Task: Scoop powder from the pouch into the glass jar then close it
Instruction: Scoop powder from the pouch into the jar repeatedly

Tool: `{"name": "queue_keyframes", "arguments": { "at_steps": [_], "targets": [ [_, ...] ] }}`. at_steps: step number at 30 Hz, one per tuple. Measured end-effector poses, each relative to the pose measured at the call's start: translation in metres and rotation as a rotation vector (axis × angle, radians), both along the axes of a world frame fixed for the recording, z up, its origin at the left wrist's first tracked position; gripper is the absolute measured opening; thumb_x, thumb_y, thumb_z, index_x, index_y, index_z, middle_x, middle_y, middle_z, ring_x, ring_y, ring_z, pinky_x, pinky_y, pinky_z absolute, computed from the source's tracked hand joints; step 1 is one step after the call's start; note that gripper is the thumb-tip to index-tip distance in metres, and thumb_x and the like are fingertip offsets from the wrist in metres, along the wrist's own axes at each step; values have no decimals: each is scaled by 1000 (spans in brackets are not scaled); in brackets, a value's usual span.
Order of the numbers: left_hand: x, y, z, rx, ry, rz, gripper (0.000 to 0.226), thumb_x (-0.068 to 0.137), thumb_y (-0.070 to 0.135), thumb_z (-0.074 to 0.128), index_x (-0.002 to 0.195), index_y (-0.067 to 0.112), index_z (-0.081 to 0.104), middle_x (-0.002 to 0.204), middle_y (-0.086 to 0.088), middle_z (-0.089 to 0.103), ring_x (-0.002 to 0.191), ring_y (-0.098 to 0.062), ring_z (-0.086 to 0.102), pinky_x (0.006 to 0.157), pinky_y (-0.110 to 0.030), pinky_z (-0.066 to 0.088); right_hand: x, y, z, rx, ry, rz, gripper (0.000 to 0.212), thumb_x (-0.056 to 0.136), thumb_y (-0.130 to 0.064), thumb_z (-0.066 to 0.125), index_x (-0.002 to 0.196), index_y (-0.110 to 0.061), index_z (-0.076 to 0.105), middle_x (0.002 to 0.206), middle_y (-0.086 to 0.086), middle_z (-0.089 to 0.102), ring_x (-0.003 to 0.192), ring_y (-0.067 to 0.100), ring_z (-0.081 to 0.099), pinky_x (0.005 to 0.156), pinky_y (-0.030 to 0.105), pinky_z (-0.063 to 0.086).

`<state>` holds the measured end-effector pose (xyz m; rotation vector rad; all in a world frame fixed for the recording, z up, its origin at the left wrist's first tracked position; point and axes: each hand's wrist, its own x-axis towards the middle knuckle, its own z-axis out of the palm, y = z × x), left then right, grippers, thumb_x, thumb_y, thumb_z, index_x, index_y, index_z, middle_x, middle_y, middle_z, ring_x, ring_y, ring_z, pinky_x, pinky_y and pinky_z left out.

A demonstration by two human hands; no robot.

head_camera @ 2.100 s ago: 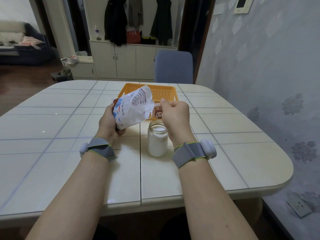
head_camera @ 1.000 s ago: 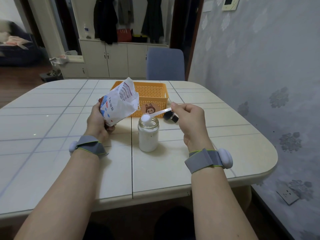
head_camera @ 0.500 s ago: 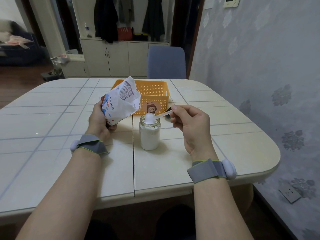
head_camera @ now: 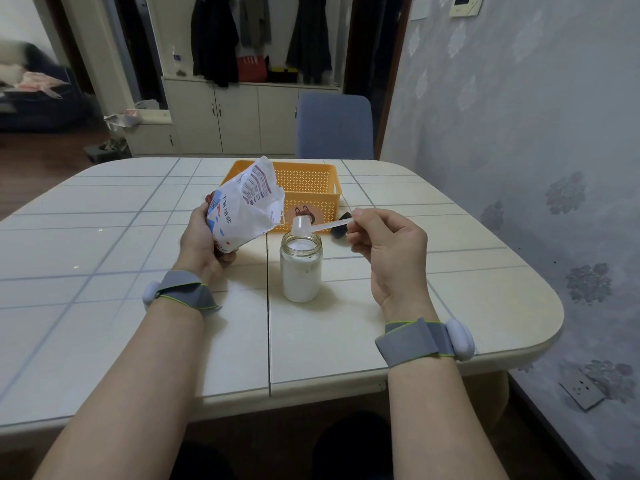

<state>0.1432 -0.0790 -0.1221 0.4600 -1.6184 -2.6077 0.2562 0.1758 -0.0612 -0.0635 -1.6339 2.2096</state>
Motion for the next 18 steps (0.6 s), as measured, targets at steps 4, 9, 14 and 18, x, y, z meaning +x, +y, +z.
{"name": "queue_keyframes", "arguments": {
  "at_steps": [4, 9, 14, 18],
  "targets": [
    [1, 3, 1, 2, 1, 11, 33, 91, 57, 54, 82, 28, 66, 62, 8, 59, 42, -13, 50, 38, -15, 31, 0, -2, 20, 8, 48, -14, 14, 91, -10, 72, 78, -4, 73, 66, 7, 72, 57, 18, 66, 55, 26, 53],
    [0, 3, 0, -11, -1, 1, 33, 90, 60, 56, 85, 28, 66, 64, 8, 61, 43, -13, 53, 39, -15, 33, -10, -21, 42, 146, 138, 79, 17, 93, -6, 69, 79, 1, 72, 64, 8, 71, 54, 17, 68, 47, 22, 50],
    [-2, 3, -2, -5, 16, -65, 33, 89, 59, 58, 85, 28, 65, 63, 6, 57, 39, -14, 51, 36, -14, 31, -31, -51, 43, 429, 157, 227, 9, 88, 0, 72, 80, 0, 74, 64, 10, 72, 62, 24, 73, 56, 32, 59],
    [-6, 3, -4, 44, 41, -99, 37, 79, 62, 67, 93, 28, 73, 82, 8, 68, 65, -16, 64, 51, -22, 39, -42, -68, 41, 838, 217, 232, 10, 86, -5, 70, 80, -8, 78, 67, 5, 74, 66, 23, 73, 62, 38, 62]
  ]
}}
